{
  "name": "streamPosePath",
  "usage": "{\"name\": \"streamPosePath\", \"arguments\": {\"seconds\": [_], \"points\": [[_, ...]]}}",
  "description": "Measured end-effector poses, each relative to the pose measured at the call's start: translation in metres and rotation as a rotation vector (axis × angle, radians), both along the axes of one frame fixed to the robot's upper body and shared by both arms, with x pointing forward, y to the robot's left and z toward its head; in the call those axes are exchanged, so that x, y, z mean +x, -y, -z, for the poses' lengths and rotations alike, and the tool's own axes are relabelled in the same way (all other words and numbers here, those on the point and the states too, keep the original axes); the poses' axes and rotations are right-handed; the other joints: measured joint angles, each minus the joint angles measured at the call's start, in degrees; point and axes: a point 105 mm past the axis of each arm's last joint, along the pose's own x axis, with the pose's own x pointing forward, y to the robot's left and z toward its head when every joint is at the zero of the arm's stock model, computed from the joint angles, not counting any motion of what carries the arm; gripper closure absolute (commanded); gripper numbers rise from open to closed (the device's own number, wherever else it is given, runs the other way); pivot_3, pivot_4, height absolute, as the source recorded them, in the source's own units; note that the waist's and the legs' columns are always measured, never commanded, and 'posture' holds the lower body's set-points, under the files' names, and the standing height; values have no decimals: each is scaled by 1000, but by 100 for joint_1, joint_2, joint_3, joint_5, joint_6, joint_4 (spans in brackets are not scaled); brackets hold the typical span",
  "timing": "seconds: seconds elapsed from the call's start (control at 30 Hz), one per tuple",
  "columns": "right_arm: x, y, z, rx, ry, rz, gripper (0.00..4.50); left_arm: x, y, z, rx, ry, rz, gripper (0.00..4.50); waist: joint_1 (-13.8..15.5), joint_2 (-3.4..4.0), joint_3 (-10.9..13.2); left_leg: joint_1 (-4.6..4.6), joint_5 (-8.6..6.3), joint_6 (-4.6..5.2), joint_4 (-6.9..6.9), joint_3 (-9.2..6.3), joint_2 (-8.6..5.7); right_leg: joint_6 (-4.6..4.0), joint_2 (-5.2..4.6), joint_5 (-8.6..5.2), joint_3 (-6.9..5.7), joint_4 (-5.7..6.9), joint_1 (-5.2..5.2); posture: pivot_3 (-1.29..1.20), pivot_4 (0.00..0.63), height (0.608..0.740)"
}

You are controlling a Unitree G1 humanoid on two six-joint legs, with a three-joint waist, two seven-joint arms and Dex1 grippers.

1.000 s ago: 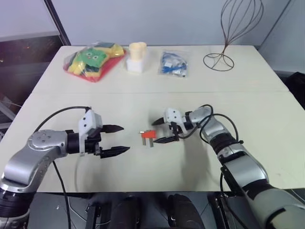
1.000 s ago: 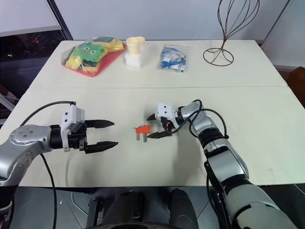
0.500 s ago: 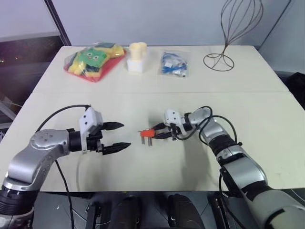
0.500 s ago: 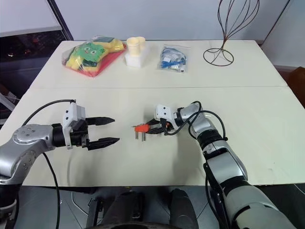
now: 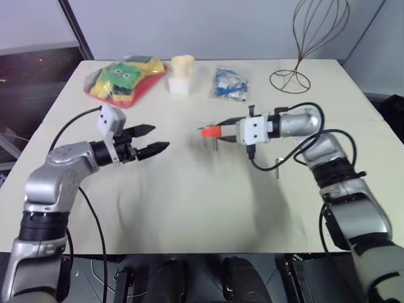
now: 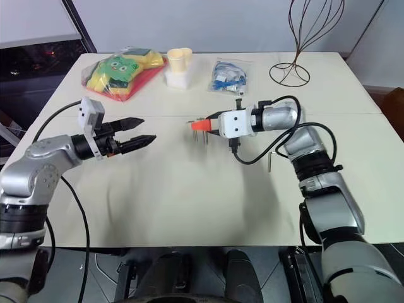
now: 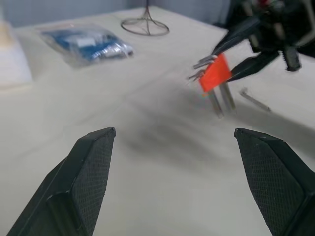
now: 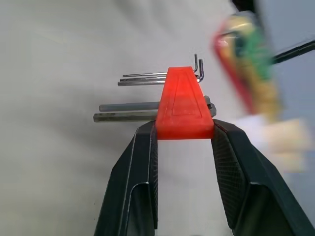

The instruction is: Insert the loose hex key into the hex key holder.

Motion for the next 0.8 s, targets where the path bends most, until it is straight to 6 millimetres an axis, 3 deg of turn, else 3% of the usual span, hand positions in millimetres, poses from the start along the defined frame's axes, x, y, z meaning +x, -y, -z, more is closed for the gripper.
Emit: {"name": "streamPosePath", "arguments": {"seconds": [0.17, 0.43, 0.57, 0.8], "points": [[-3, -10, -22, 17, 265, -76, 3517, 8, 30, -19, -105, 3, 140, 433, -7, -2, 0, -1, 10, -16, 1, 4, 0, 0, 1, 0, 1, 0, 1, 0, 150, 740], [-5, -16, -25, 42, 341, -113, 3517, 17, 69, -11, -176, -80, 326, 433, -20, -3, 1, -2, 12, -15, 4, 5, 2, 1, 7, 0, 2, 0, 3, 0, 150, 740], [-5, -16, -25, 44, 344, -113, 3517, 24, 73, -18, -178, -46, 340, 433, -24, -3, 1, -2, 12, -15, 4, 5, 3, 1, 7, 0, 2, 0, 3, 0, 150, 740], [-10, -20, -29, 54, 352, -134, 3517, 28, 83, -10, -181, -48, 367, 433, -22, -3, 1, -2, 12, -15, 5, 5, 4, 1, 9, 0, 2, 1, 3, 0, 150, 740]]}}
